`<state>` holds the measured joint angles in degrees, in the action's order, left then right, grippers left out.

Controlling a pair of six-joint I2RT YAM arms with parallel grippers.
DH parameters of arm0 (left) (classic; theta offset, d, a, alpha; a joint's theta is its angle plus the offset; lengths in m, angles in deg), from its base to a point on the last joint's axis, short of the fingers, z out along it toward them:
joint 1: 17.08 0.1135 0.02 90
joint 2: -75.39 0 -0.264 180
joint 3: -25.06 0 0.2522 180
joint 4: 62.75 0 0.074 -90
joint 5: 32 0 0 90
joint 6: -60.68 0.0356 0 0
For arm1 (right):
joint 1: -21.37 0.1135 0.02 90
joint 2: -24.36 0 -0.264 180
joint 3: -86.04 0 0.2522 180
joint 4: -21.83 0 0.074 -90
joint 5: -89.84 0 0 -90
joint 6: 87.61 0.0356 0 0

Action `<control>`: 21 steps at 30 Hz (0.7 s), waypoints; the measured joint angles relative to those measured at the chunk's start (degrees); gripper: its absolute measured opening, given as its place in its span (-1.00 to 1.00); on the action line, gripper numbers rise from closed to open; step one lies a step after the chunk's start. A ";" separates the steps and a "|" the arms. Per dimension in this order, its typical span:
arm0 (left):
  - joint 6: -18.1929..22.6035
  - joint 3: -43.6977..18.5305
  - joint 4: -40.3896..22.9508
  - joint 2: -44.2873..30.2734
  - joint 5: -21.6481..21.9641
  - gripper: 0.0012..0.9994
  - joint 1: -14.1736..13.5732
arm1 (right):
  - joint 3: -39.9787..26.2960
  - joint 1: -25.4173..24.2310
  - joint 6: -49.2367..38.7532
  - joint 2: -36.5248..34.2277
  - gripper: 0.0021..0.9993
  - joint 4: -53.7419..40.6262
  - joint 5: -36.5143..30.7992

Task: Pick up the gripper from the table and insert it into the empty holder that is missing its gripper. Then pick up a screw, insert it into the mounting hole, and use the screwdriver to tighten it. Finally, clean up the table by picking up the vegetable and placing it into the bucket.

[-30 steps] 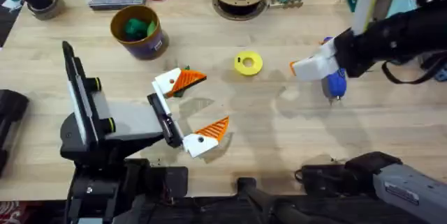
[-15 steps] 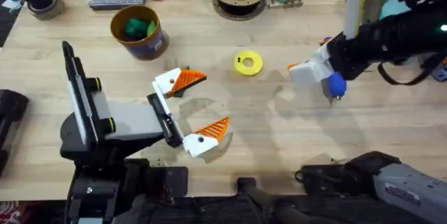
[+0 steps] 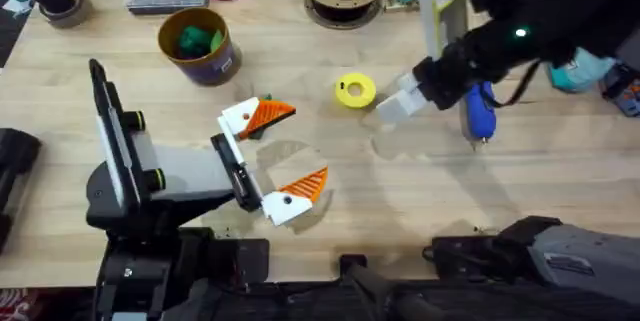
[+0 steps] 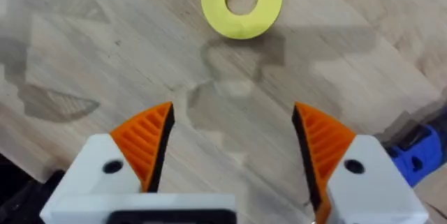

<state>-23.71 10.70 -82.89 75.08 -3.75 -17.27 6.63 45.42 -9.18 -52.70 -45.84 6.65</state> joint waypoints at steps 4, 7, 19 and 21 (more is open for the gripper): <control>0.00 0.00 0.00 0.01 0.00 0.98 0.00 | -1.92 0.57 0.08 -3.81 1.00 0.11 -0.03; 0.00 0.00 0.00 0.02 0.00 0.98 0.00 | -3.67 0.81 0.27 -6.06 1.00 0.72 -0.15; 0.00 0.00 0.00 0.00 0.00 0.98 0.00 | -10.54 3.00 0.48 -13.29 1.00 1.51 -0.15; 0.00 0.02 0.00 0.00 0.00 0.98 0.00 | -11.44 3.33 0.50 -14.29 0.99 1.52 -0.17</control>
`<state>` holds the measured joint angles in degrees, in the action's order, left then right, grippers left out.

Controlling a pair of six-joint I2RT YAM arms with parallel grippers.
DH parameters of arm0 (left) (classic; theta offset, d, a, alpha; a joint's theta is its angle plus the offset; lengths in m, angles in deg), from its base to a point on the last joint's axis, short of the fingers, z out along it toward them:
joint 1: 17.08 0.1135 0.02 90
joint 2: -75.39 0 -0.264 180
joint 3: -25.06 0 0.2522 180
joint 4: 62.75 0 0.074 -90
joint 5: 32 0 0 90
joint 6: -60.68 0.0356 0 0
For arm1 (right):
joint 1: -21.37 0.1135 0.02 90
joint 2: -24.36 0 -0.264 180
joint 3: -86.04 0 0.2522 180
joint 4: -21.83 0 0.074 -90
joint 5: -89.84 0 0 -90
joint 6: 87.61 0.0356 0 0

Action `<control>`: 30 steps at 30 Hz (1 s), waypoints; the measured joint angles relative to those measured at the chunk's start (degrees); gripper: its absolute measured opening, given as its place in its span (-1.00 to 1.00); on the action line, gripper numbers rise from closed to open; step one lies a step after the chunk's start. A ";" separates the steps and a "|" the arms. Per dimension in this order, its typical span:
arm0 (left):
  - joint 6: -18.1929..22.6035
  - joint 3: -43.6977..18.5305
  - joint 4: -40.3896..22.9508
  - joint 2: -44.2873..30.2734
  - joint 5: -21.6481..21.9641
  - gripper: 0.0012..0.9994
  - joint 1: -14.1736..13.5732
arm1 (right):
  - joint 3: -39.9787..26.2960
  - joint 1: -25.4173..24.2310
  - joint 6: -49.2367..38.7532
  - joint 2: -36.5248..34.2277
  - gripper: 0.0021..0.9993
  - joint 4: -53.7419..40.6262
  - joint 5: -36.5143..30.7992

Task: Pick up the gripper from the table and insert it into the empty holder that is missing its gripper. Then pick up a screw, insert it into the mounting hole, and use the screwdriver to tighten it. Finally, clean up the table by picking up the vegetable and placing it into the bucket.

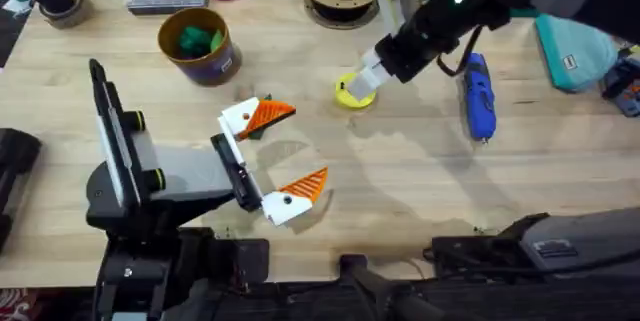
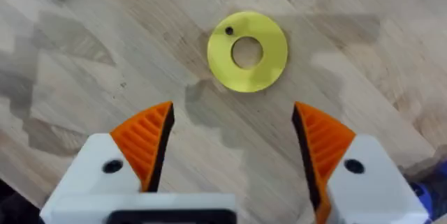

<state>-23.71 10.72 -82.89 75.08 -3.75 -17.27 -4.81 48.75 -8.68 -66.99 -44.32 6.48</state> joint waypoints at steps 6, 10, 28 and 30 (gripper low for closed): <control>0.00 -0.01 0.00 0.00 0.00 0.98 0.00 | -1.06 0.79 0.25 -2.43 0.99 0.74 -0.01; 0.00 -0.01 0.00 0.00 0.00 0.98 0.00 | -1.08 1.48 0.83 -3.52 0.99 1.75 -0.77; 0.00 -0.02 0.00 0.02 0.00 0.98 0.00 | -1.08 2.07 2.97 -7.35 0.98 6.59 -1.46; 0.00 0.00 0.00 0.02 0.00 0.98 0.00 | -1.08 2.07 3.18 -7.45 0.98 6.63 -1.46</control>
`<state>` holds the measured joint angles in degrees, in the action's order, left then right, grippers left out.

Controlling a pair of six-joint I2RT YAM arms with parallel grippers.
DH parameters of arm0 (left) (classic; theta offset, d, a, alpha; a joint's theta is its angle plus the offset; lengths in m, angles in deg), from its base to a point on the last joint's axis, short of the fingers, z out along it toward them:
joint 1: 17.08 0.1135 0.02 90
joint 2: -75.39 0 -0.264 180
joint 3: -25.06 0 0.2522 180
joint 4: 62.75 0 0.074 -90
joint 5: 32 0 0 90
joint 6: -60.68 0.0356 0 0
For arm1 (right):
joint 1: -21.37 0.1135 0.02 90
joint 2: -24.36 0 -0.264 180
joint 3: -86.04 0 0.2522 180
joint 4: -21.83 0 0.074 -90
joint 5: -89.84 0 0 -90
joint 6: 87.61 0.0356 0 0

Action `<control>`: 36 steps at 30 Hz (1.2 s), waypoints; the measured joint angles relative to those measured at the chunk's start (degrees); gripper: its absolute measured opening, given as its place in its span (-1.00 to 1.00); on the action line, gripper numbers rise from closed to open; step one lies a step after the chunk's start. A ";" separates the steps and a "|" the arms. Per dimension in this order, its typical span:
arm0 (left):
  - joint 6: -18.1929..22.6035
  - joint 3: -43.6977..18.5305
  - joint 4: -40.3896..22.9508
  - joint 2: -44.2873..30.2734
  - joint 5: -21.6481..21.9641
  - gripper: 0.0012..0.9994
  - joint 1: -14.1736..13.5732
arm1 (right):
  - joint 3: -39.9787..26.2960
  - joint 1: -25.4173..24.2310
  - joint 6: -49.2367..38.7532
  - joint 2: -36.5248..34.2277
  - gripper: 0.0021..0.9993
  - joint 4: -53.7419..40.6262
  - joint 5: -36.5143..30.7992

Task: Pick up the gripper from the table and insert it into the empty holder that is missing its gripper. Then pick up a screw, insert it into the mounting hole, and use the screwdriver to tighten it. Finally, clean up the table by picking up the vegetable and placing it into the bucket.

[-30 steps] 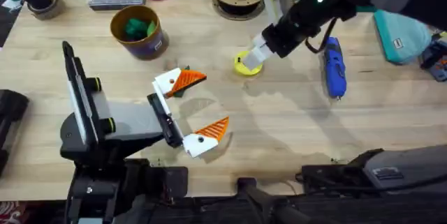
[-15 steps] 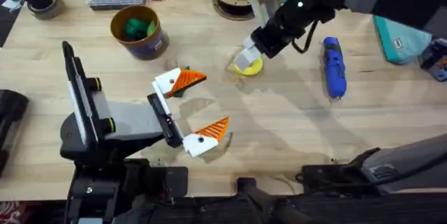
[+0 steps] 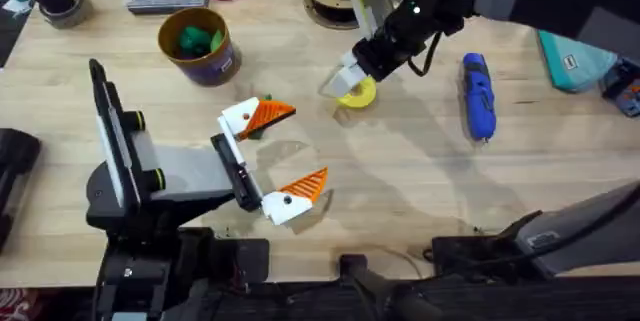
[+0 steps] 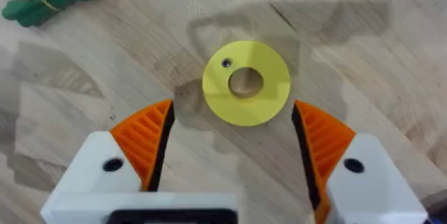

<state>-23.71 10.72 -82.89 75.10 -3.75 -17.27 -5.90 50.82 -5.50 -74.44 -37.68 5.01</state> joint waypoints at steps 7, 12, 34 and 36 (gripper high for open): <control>0.00 0.00 0.00 -0.02 0.00 0.98 0.00 | 0.00 0.00 0.45 -1.89 0.93 1.22 0.00; 0.00 -0.01 0.00 0.00 0.00 0.98 0.00 | 0.00 0.13 0.64 -3.44 0.87 2.25 0.00; 0.00 -0.02 0.00 0.00 0.00 0.98 0.00 | 0.09 3.26 2.15 -8.53 0.23 6.63 0.00; 0.00 0.00 0.00 -0.02 0.00 0.98 0.00 | 0.09 3.32 2.15 -8.53 0.18 6.75 0.00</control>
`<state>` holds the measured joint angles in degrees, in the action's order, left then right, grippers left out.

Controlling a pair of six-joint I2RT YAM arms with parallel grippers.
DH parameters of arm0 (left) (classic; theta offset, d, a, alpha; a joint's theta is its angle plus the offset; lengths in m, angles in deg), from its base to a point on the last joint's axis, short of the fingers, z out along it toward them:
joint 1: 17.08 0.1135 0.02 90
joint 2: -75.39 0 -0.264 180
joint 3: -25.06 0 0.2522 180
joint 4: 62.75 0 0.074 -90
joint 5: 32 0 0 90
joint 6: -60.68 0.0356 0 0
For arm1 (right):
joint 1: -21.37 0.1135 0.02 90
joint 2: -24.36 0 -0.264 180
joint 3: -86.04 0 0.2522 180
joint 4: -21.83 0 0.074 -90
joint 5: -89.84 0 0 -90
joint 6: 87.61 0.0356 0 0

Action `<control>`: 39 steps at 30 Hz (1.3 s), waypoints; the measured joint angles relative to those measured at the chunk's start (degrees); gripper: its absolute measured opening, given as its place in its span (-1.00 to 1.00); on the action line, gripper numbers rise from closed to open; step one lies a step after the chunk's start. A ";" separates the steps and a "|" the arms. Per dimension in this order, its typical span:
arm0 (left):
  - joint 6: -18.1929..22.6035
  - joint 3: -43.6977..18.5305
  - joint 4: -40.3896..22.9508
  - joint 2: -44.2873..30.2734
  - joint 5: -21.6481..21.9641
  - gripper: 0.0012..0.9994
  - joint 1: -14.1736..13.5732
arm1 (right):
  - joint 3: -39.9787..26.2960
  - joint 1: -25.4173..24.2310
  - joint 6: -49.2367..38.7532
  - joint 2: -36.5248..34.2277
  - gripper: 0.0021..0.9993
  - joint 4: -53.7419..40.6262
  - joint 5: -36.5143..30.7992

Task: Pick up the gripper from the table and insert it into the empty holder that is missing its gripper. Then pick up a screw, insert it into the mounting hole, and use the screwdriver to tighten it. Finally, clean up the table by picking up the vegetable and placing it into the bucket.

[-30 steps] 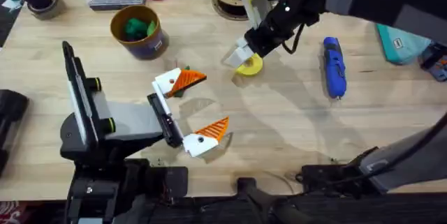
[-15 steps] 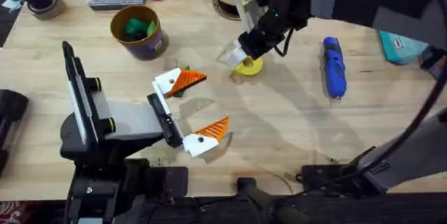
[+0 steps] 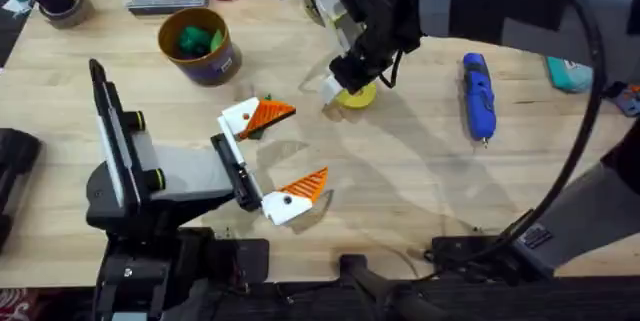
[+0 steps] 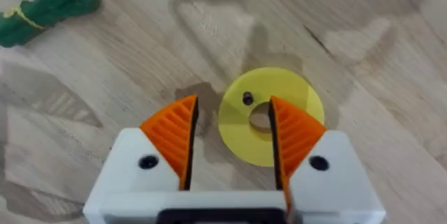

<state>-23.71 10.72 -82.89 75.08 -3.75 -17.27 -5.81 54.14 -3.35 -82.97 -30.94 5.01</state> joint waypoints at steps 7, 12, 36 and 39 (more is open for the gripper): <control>0.00 0.00 0.00 0.02 0.00 0.98 0.00 | 0.00 0.00 0.02 0.00 0.04 0.67 -0.02; 0.00 -0.02 0.00 0.02 0.00 0.98 0.00 | 0.00 0.00 0.02 -0.59 -0.23 0.94 -0.02; 0.00 -0.02 0.00 0.02 0.00 0.98 0.00 | 0.00 0.00 0.07 -1.40 -0.98 1.75 -0.31; 0.00 -0.02 0.00 0.00 0.00 0.98 0.00 | 0.00 0.00 0.17 -1.40 -0.99 1.75 -0.44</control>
<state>-23.71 10.70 -82.89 75.08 -3.75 -17.27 -5.81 54.14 -3.17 -84.37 -29.18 4.58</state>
